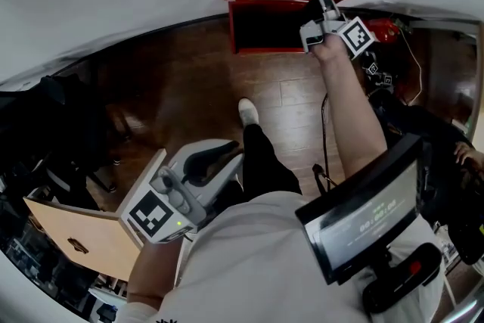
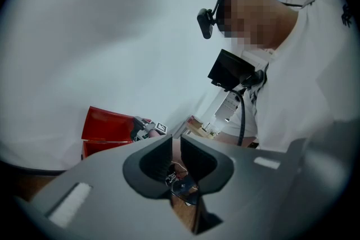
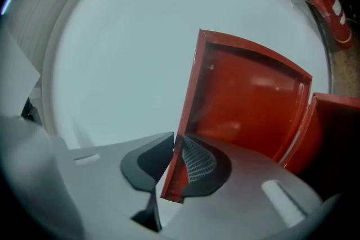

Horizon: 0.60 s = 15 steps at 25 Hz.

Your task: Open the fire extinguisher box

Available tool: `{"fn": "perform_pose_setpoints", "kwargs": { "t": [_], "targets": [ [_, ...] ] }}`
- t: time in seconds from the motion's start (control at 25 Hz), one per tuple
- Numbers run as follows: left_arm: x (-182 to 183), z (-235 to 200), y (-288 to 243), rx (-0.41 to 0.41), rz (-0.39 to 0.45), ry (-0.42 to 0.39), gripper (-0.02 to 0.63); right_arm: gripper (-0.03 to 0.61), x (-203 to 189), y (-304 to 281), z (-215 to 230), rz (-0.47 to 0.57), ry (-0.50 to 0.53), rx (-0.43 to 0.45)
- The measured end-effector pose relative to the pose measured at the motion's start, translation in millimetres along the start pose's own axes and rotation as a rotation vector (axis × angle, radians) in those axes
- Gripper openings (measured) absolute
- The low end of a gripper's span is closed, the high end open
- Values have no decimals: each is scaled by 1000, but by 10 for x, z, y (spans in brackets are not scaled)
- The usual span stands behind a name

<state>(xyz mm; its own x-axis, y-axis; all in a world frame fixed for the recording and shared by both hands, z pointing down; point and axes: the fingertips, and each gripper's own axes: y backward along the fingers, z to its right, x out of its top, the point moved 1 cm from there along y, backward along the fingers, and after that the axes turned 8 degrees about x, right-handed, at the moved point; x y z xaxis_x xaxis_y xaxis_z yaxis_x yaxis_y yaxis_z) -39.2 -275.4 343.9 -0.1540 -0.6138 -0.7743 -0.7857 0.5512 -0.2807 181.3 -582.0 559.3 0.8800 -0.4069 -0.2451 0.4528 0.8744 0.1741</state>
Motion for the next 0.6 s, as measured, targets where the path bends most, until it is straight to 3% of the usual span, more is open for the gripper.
{"fn": "perform_pose_setpoints", "kwargs": {
  "t": [0.48,0.6],
  "targets": [
    [4,-140,105,36,21,12,46,51,116,-192,45,15,39,-9],
    [-15,-122,131,33,22,7,46,81,124,-135,49,21,51,-10]
  ]
}}
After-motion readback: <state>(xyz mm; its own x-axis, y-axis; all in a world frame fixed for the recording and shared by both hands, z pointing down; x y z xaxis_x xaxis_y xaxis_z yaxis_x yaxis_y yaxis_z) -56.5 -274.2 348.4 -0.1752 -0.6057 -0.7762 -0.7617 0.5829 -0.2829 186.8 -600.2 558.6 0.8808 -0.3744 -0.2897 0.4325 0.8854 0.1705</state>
